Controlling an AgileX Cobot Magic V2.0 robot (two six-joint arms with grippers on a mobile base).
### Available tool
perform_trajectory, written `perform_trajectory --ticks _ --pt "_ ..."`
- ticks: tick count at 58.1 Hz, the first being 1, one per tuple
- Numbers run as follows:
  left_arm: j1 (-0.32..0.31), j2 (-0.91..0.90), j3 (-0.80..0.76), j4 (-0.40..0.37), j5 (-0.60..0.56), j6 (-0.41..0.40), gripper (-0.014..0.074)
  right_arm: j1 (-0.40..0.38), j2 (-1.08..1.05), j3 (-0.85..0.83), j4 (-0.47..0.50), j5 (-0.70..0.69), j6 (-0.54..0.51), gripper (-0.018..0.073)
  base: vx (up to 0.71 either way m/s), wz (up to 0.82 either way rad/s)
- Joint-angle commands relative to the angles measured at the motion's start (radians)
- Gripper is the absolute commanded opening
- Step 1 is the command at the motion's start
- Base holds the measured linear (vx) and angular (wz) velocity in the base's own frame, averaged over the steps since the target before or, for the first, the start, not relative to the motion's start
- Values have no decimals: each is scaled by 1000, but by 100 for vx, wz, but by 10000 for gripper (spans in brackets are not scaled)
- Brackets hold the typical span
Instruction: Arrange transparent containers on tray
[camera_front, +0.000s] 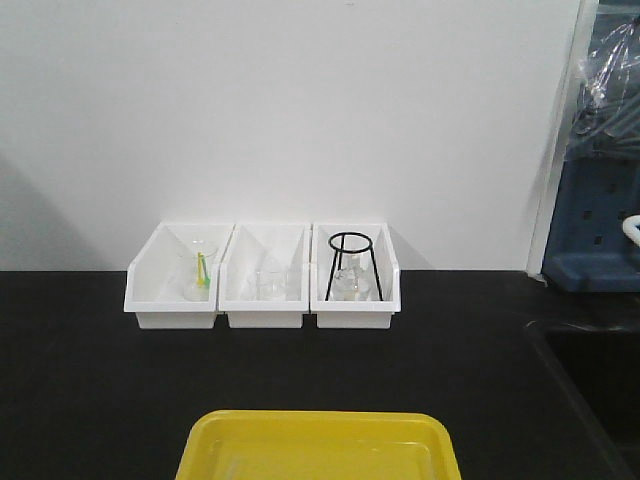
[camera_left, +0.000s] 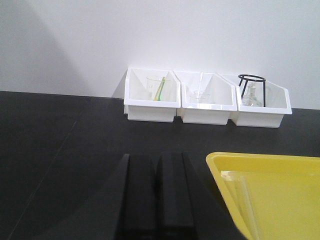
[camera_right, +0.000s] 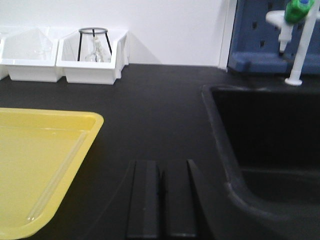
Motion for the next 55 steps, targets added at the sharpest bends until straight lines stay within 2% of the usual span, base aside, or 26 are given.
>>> perform_trajectory --ticks 1,55 --pt "1 -15 34 -9 -85 -5 -8 -7 -6 23 45 -113 8 -5 0 0" --pt "1 -14 34 -9 -85 -5 -8 -7 7 25 56 -88 10 -5 0 0"
